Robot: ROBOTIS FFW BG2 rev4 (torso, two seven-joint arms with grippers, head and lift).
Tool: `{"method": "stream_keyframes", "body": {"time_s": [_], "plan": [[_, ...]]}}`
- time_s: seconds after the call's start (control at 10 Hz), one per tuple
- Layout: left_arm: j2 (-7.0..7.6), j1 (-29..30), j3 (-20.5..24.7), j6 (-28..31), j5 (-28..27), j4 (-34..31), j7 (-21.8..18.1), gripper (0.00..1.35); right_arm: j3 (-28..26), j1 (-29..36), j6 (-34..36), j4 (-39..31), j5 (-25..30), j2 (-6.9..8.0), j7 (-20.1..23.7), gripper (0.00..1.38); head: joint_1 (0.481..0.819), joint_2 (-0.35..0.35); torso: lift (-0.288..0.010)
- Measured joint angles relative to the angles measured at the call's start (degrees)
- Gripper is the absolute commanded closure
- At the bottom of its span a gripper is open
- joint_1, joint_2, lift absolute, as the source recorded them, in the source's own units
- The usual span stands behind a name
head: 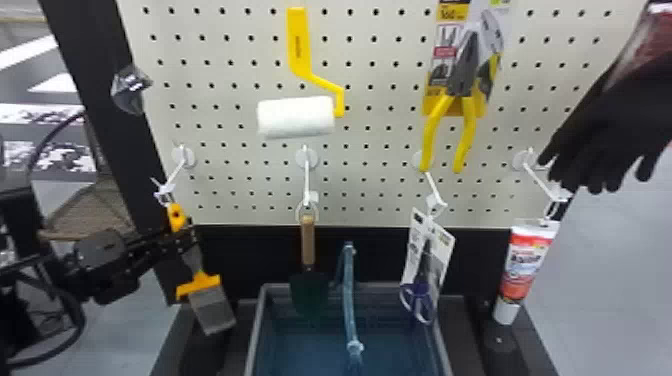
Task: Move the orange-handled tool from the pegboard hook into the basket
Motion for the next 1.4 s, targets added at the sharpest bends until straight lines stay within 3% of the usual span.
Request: {"method": "stream_keyframes", "body": {"time_s": [0.9, 1.4], "plan": [[-0.15, 0.1, 0.2, -0.2, 0.1, -0.1, 0.1, 1.19, 0.0, 0.0, 0.0, -0.1, 0.0, 0.0, 0.0, 0.5, 0.549, 0.0, -0.1], [-0.42, 2.5, 0.6, 1.0, 0.4, -5.8, 0.8, 1.19, 0.0, -0.1, 0.0, 0.0, 0.0, 0.0, 0.0, 0.5, 0.549, 0.0, -0.1]]}}
